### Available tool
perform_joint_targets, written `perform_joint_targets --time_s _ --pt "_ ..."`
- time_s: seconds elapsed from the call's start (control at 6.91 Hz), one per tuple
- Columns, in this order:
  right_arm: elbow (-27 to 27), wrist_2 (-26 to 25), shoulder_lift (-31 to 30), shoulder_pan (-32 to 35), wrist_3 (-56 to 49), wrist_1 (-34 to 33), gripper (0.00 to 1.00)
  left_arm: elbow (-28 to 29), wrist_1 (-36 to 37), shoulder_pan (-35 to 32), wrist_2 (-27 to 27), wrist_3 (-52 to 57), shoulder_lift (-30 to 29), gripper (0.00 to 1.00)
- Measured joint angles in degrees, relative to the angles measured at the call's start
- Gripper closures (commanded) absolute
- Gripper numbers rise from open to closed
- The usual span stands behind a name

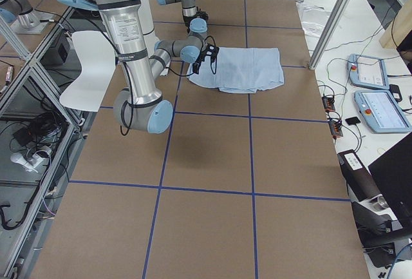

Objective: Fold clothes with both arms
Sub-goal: 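Lower both grippers onto the near hem corners and grasp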

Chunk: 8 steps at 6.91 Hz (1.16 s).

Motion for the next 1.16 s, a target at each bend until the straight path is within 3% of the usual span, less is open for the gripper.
perform_joint_targets --time_s 0.43,1.16 --pt "0.0 -4.4 0.7 -5.2 17.8 -3.3 0.00 0.0 0.0 0.0 0.0 0.0 0.1 1.00" --pt "-1.4 -7.2 1.0 -6.9 20.2 -5.7 0.08 0.1 0.0 0.2 0.0 0.0 0.0 1.00"
